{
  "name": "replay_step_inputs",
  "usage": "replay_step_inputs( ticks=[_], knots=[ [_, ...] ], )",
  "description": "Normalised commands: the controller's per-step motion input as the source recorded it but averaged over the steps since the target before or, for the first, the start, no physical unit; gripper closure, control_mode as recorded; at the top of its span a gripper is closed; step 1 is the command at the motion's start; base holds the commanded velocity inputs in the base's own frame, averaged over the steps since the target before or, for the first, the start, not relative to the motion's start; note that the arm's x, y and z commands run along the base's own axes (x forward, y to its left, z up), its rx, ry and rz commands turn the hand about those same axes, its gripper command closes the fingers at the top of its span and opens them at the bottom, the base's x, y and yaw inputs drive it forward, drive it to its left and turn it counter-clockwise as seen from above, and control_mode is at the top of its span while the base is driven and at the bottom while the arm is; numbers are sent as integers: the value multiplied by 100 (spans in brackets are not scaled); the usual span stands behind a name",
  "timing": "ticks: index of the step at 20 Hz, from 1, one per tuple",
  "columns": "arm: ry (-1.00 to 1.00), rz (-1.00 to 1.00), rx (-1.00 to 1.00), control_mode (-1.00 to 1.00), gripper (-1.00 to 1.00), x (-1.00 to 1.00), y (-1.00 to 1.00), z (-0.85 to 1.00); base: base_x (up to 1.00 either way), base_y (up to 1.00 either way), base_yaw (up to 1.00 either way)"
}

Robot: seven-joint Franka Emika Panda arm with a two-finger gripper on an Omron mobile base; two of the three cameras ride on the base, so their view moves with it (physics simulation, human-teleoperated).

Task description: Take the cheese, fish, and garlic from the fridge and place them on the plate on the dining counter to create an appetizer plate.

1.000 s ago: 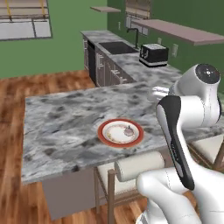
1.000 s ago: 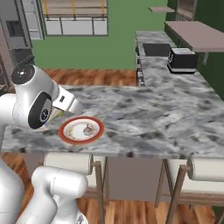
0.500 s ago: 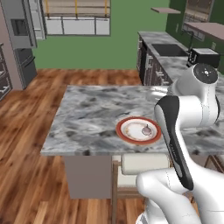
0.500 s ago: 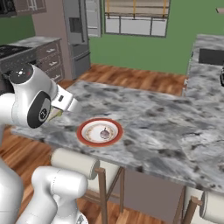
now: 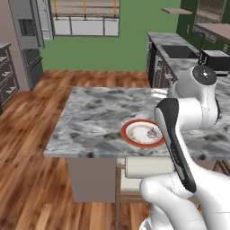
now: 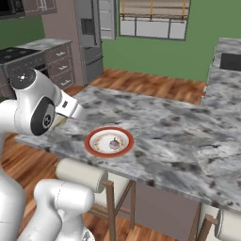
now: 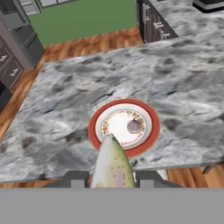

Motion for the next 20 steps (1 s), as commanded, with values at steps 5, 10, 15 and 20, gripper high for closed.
replay_step_inputs(
  ticks=[5,10,15,20],
  knots=[
    [3,0,1,-100,100,58,-15,-27,0,0,0],
    [24,-1,4,-100,100,50,-13,-36,0,0,0],
    [16,-15,8,-100,100,39,-3,-74,0,0,0],
    [5,-19,6,-100,100,39,0,-51,0,0,0]
  ],
)
